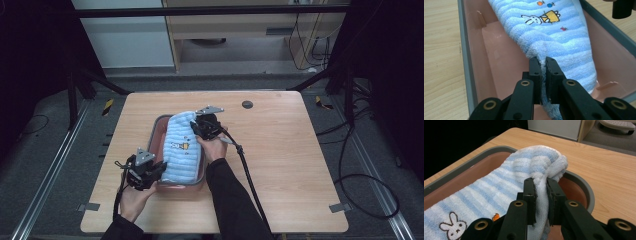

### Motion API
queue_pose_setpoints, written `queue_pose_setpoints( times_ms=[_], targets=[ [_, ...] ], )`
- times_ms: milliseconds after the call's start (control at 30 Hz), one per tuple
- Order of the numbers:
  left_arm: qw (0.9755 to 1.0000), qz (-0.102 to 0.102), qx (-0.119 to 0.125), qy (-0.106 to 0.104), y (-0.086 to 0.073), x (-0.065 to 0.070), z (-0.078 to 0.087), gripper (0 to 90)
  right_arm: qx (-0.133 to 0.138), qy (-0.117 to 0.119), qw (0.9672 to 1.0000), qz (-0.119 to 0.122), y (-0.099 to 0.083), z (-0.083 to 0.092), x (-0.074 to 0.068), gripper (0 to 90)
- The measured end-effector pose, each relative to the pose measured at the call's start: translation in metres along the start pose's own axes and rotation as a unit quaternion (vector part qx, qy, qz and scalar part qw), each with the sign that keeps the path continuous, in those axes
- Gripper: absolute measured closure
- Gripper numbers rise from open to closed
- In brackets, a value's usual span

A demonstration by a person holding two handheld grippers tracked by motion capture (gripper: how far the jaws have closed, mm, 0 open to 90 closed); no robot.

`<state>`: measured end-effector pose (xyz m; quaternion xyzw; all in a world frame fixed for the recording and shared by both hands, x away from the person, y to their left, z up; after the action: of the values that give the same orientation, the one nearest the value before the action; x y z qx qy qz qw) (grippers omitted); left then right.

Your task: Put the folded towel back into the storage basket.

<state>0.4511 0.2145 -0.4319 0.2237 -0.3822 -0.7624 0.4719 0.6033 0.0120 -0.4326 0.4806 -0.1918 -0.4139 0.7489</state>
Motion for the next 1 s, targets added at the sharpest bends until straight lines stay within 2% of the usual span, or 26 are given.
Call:
queue_pose_setpoints(
  times_ms=[467, 600, 833, 1000],
  targets=[
    [0.9999, 0.002, -0.013, 0.003, -0.004, 0.0, -0.005, 83.8, -0.022, -0.006, 0.9997, 0.008, -0.008, -0.008, 0.001, 78.0],
    [0.9997, 0.007, -0.022, 0.005, -0.005, -0.002, -0.008, 81.4, -0.028, -0.01, 0.9995, 0.014, -0.01, -0.011, 0.003, 72.1],
    [0.9995, 0.008, -0.029, 0.008, -0.006, -0.002, -0.01, 76.7, -0.025, -0.018, 0.9992, 0.026, -0.01, -0.009, 0.004, 69.7],
    [0.9993, 0.007, -0.03, 0.021, -0.005, -0.004, -0.009, 60.8, -0.013, -0.022, 0.9993, 0.028, -0.006, -0.004, 0.005, 68.1]
  ],
)
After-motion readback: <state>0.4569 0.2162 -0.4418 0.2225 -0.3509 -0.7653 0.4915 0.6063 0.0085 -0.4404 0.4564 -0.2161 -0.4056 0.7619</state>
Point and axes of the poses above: each handheld gripper's, and its own axes: z roughly backward along the jaws, y roughly out of its top, x roughly to its right, the point moved 1 cm from there along -z, roughly forward along the jaws, and after that the axes turned 2 degrees about x, right-handed, at the moved point
